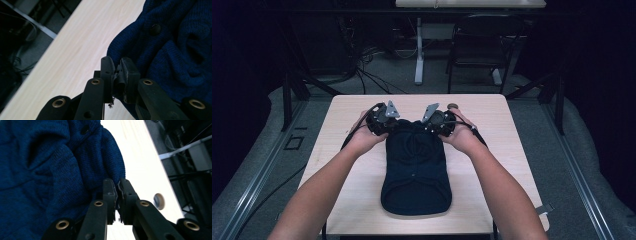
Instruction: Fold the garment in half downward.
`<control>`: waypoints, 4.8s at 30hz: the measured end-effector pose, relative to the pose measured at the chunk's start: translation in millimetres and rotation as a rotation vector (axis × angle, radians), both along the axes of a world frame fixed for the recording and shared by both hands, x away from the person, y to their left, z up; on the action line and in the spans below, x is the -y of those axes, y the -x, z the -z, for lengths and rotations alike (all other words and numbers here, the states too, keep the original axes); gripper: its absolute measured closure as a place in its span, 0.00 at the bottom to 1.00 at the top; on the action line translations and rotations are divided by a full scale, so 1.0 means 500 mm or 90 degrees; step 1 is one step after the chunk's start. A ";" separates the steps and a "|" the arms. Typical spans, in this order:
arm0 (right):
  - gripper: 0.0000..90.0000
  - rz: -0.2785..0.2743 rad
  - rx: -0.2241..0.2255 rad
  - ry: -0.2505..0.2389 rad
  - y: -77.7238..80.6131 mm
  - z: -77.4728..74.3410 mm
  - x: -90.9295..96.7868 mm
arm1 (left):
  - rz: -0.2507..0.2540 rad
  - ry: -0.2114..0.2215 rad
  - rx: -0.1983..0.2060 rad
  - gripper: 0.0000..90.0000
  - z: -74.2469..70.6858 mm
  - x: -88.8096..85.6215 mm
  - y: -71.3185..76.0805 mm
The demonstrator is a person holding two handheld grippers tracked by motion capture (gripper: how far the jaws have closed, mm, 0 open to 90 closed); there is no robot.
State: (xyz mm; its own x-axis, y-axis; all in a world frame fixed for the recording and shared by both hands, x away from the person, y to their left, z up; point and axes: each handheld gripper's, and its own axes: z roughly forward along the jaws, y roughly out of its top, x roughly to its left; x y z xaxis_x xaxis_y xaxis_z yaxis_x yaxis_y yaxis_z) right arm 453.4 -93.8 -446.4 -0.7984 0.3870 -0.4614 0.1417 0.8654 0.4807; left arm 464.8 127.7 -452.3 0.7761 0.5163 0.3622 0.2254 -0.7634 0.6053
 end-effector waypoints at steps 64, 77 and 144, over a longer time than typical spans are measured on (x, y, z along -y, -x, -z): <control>0.95 -0.014 0.130 -0.004 0.055 -0.015 0.010 | 0.011 -0.015 0.141 0.91 -0.014 -0.002 0.065; 0.95 -0.024 0.119 -0.005 0.086 0.001 0.023 | 0.031 -0.003 0.136 0.91 0.003 -0.003 0.098; 0.96 -0.102 -0.012 0.006 0.276 0.123 0.039 | 0.112 0.039 -0.007 0.90 0.128 -0.036 0.260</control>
State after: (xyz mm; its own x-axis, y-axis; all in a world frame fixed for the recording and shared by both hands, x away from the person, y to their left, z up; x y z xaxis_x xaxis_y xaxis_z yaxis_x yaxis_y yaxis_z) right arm 315.4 -113.5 -508.0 -0.8580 0.2494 -0.4491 0.0097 0.8819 0.4713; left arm 334.9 145.5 -516.1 0.8601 0.3936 0.3245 0.0993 -0.7532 0.6503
